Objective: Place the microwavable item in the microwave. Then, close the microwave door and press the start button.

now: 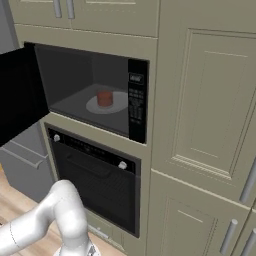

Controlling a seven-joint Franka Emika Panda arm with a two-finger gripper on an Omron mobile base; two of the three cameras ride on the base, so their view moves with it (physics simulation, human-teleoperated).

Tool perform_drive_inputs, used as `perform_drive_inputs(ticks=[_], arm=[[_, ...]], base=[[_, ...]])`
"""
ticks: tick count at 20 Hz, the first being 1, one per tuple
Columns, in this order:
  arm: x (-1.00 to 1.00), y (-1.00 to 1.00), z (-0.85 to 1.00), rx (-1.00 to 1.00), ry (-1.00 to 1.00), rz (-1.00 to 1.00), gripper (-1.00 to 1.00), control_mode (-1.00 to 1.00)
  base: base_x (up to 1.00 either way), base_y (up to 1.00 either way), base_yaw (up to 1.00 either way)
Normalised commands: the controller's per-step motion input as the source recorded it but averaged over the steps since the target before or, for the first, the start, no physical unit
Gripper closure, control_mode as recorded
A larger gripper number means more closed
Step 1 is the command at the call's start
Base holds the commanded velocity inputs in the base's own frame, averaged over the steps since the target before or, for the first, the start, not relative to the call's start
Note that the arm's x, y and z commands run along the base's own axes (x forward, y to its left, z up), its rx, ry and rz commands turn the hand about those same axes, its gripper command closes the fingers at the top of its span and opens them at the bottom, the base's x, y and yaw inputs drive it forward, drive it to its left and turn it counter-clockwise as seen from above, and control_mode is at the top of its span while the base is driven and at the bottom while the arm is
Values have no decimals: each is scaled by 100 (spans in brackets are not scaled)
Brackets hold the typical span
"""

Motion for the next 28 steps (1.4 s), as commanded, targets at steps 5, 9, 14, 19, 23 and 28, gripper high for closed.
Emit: perform_drive_inputs(ticks=[5,9,14,19,23,28], arm=[[0,-100,-1,30,-9,14,-100,-100],[6,-100,0,27,-3,20,-100,-100],[9,-100,0,29,-1,21,-100,-100],[25,-85,0,27,4,7,-100,-100],[19,-79,0,26,16,1,-100,-100],[27,-67,0,25,33,-4,-100,-100]], base=[[0,0,0],[0,0,0],[0,0,0],[0,0,0],[0,0,0],[0,0,0]])
